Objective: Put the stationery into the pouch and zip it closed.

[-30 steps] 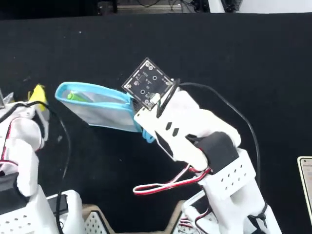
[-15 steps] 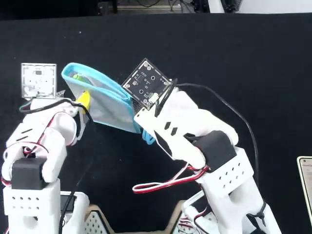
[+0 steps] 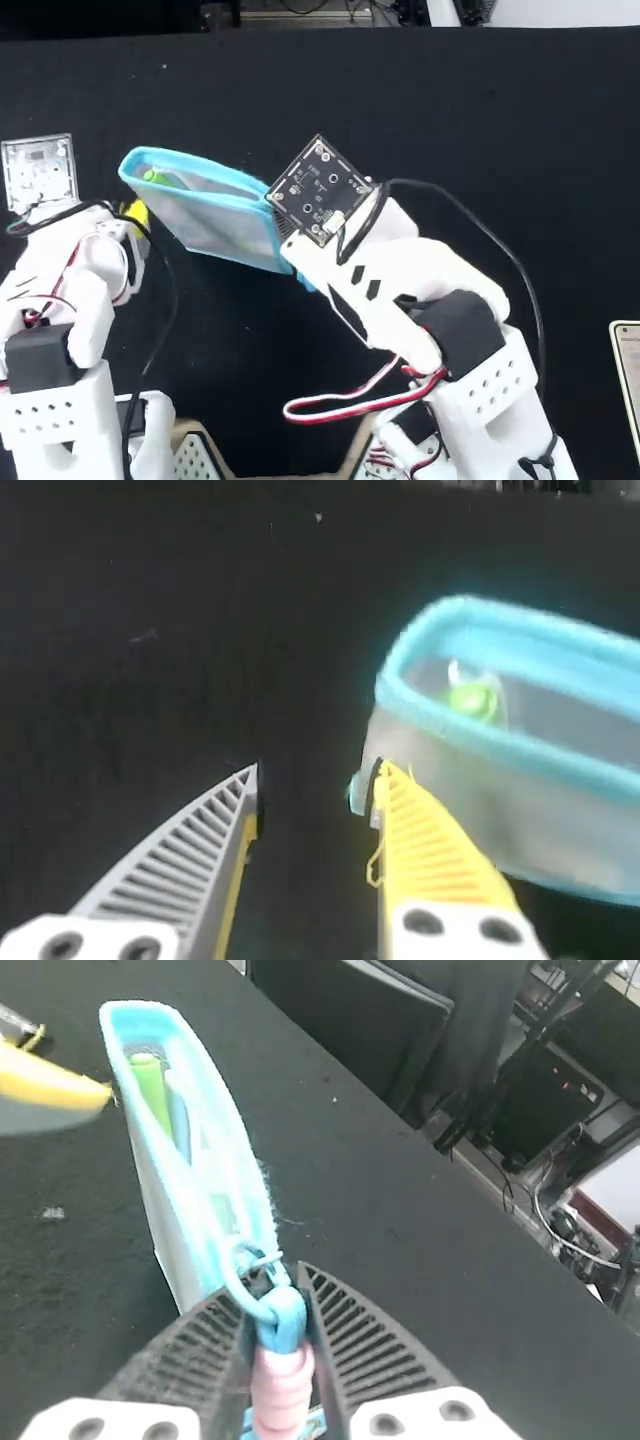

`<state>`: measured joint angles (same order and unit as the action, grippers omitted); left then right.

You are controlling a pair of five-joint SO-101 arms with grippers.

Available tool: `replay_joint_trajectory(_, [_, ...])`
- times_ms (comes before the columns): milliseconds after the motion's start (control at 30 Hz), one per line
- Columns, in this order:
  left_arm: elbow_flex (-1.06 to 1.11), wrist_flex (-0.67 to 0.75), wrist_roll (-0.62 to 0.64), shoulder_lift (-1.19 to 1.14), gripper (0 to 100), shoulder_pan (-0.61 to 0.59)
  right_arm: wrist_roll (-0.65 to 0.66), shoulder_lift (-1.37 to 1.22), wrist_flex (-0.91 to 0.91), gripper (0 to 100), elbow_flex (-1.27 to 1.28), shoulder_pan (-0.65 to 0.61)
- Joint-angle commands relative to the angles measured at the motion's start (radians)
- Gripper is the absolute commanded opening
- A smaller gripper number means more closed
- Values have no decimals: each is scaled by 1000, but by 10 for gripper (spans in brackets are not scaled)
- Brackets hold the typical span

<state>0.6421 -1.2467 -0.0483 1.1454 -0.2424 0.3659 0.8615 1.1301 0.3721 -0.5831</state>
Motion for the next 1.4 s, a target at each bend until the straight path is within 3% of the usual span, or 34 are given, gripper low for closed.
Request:
replay_joint_trajectory(0, [-19,-25,-8,8,196,25,-2,21,-21,11,-27,-72])
replay_joint_trajectory(233, [8,-21,-8,8,196,30,6,47,101,11,-44,-247])
replay_joint_trajectory(467, [-8,68,-8,9,196,30,72,50,110,11,-44,-276])
replay_joint_trajectory(733, [-159,-255,-14,9,196,31,104,44,37,11,-44,-270])
replay_joint_trajectory(933, [-280,-420,-15,9,196,36,106,44,6,11,-58,-270])
replay_joint_trajectory(1067, [-335,-502,-15,9,196,147,103,44,5,11,-61,-273])
replay_joint_trajectory(1200, [-311,-491,-11,8,196,249,103,50,28,11,-59,-272])
replay_joint_trajectory(1367, [-203,-347,-14,9,196,205,110,53,144,11,-108,-270])
